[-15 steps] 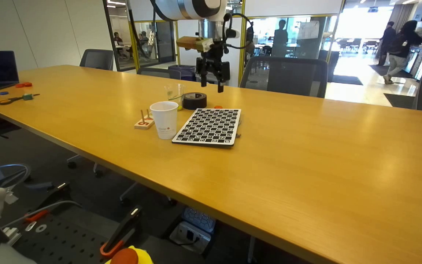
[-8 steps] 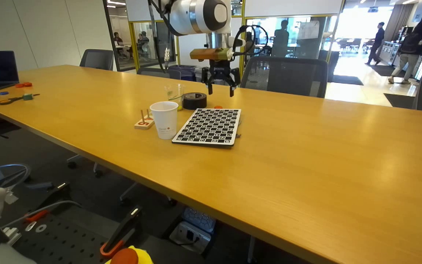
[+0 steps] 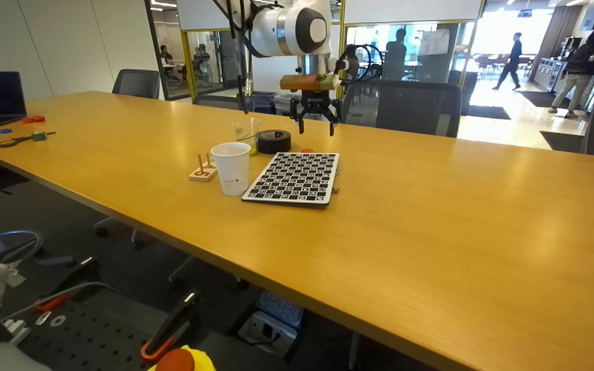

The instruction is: Put the yellow rings in the clear cup and the orange rings in the white cup

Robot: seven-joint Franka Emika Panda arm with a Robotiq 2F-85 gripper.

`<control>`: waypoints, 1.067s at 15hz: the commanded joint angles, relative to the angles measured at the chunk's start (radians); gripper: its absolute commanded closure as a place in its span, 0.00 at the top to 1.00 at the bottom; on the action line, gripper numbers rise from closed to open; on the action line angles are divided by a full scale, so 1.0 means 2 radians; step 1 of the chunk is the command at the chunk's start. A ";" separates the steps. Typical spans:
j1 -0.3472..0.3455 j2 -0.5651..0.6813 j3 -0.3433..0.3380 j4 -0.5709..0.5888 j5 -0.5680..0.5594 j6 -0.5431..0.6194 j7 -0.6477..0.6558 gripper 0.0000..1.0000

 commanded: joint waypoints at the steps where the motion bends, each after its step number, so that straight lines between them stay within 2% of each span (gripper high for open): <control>1: -0.006 0.042 0.014 0.061 0.007 -0.008 -0.007 1.00; 16: 0.000 0.142 0.027 0.180 0.005 -0.029 -0.007 1.00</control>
